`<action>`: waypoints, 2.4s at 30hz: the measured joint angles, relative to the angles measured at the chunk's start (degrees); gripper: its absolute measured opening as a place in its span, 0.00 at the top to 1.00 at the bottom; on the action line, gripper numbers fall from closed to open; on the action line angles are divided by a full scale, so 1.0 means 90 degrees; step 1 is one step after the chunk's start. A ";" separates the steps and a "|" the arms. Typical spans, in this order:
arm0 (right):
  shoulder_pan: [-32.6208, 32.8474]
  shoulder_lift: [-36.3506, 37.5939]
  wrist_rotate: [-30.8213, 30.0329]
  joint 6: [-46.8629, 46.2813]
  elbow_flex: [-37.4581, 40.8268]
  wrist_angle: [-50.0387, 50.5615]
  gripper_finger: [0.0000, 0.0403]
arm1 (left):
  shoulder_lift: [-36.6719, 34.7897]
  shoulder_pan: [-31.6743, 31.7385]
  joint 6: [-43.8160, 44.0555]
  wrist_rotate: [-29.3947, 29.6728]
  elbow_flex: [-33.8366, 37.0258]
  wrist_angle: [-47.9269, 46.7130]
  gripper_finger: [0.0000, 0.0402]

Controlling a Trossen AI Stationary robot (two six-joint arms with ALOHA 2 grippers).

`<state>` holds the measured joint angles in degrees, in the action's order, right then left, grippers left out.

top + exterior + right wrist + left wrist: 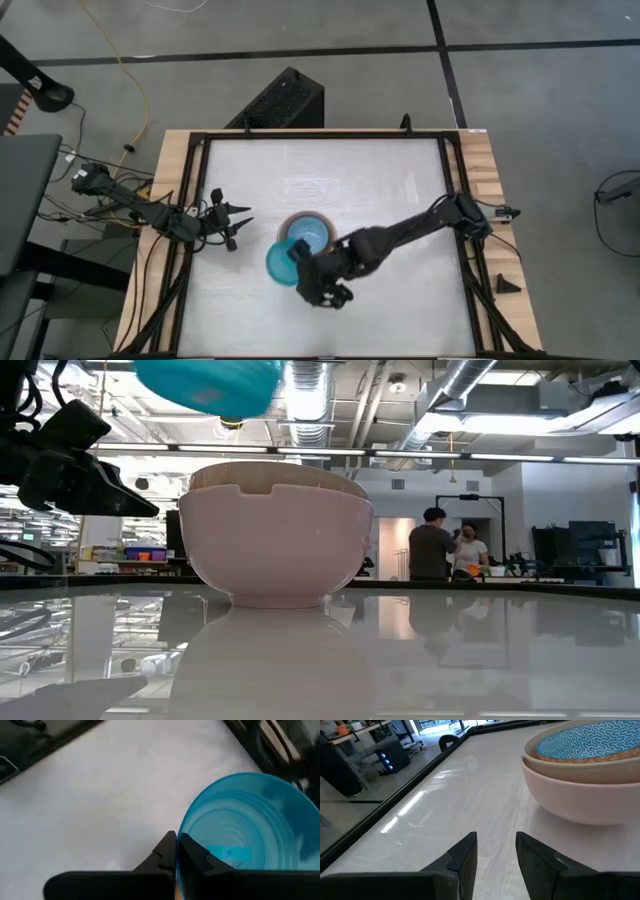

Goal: Nest bowls inside each other
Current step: Stack the blue bowl on the blue patterned bowl

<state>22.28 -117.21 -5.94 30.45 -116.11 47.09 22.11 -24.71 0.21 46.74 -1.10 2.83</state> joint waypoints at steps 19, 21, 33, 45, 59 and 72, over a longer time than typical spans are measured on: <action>-0.1118 0.0252 0.0100 -0.0651 0.0599 0.1015 0.94 | 0.0000 -0.0002 0.0000 0.0002 0.0000 -0.0012 0.69; -0.1154 0.0282 0.0108 -0.0704 0.0773 0.0936 0.94 | 0.0000 -0.0001 0.0000 0.0005 0.0000 -0.0012 0.69; -0.1251 0.0282 0.0233 -0.0855 0.0930 0.0683 0.94 | 0.0000 -0.0002 0.0000 0.0010 0.0000 -0.0012 0.69; -0.1284 0.0211 0.0503 -0.1060 0.1327 0.0358 0.94 | 0.0001 -0.0001 0.0000 0.0009 0.0000 -0.0014 0.69; -0.1284 0.0244 0.0479 -0.1186 0.1802 -0.0144 0.90 | 0.0000 -0.0002 0.0000 0.0002 0.0000 -0.0014 0.69; -0.1308 0.0234 0.0365 -0.1896 0.1802 -0.0211 0.85 | 0.0000 0.0000 0.0000 0.0000 0.0000 -0.0014 0.69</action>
<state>10.51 -115.11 -2.66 13.39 -99.90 45.19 22.11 -24.71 0.21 46.74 -1.10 2.70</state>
